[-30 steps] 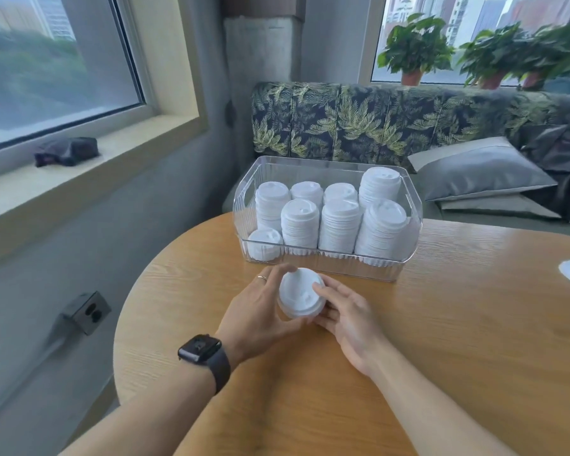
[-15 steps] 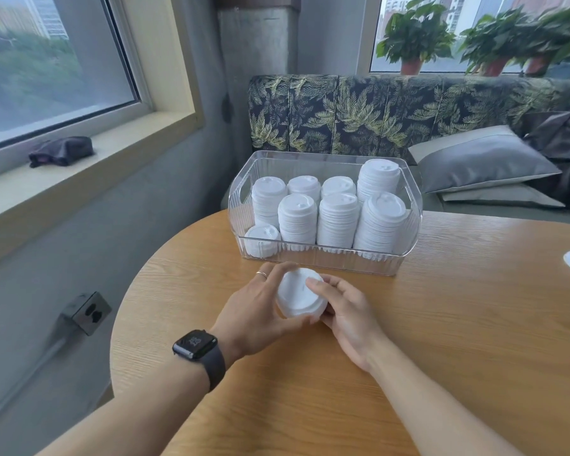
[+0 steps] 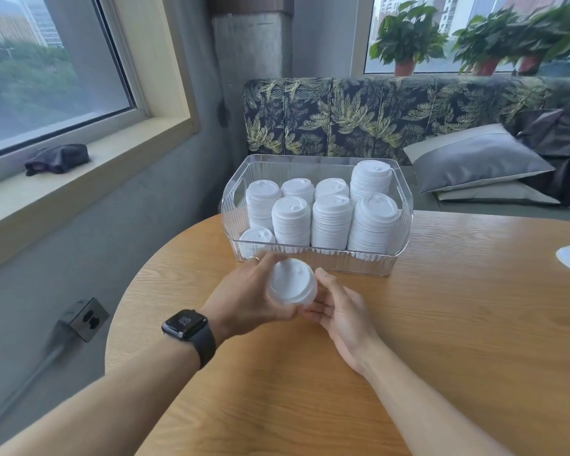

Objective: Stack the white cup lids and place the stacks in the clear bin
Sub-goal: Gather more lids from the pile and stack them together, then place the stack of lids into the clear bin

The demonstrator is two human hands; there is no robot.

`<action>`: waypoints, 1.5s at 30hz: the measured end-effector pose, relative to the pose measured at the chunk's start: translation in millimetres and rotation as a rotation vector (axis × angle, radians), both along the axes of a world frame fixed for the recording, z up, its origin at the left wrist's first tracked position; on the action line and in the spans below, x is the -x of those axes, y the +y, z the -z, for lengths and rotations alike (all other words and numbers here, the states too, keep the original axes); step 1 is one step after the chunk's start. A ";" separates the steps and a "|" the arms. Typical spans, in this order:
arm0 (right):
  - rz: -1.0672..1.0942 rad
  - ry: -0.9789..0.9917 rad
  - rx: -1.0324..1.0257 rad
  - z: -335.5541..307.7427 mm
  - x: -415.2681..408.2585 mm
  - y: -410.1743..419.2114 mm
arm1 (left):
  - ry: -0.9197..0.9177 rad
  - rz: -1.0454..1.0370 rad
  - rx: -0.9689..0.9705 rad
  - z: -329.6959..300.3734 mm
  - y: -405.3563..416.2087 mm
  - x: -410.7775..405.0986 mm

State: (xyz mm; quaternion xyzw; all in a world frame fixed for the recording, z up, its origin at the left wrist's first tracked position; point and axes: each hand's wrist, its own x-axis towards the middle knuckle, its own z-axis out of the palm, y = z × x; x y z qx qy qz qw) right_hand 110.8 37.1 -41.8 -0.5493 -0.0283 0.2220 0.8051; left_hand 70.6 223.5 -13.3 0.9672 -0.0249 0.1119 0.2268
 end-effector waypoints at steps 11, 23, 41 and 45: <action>0.121 -0.144 0.119 11.1 -2.6 4.3 | -0.177 -0.299 -0.134 -59.0 35.1 -64.0; 0.123 -0.175 0.121 12.3 -5.2 -0.1 | 0.071 -0.356 -0.662 -67.5 27.1 -102.1; 0.118 -0.179 0.158 11.6 -10.7 4.5 | 0.360 -0.290 -0.667 -56.4 32.1 -132.4; 0.151 -0.213 0.202 13.2 -14.5 9.0 | 0.365 -0.264 -0.553 -52.4 33.4 -134.0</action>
